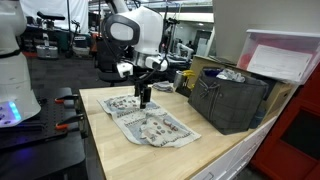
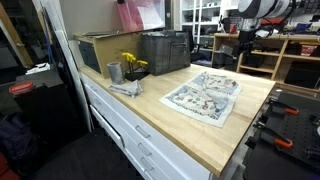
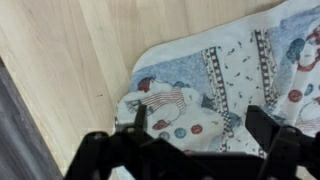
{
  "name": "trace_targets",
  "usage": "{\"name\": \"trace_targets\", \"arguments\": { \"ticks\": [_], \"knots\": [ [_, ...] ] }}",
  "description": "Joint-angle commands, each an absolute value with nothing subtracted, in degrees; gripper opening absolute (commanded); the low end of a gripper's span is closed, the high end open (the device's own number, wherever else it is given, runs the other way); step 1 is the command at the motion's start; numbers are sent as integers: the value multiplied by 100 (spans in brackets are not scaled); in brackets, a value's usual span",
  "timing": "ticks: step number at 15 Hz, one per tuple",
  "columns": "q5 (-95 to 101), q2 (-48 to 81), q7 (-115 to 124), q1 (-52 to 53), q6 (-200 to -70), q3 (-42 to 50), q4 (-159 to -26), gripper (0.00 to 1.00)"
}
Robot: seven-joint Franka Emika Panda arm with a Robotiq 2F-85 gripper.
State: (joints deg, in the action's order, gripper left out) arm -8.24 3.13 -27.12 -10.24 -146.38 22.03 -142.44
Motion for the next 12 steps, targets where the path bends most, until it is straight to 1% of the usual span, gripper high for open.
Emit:
{"name": "trace_targets", "arguments": {
  "ticks": [1,2,7,11,12],
  "knots": [
    [-1423,979,-3148,-1429,-14398,1730,-13482,100],
    [-1056,704,-2856,-1464,-14617,1724,-13870,100],
    [-1193,991,-2876,-1566,-14581,1538,-13573,100],
    [364,1298,-1079,-1169,-15417,1734,-13554,100],
    [647,1550,-580,-766,-15634,2198,-13441,100]
  ]
}}
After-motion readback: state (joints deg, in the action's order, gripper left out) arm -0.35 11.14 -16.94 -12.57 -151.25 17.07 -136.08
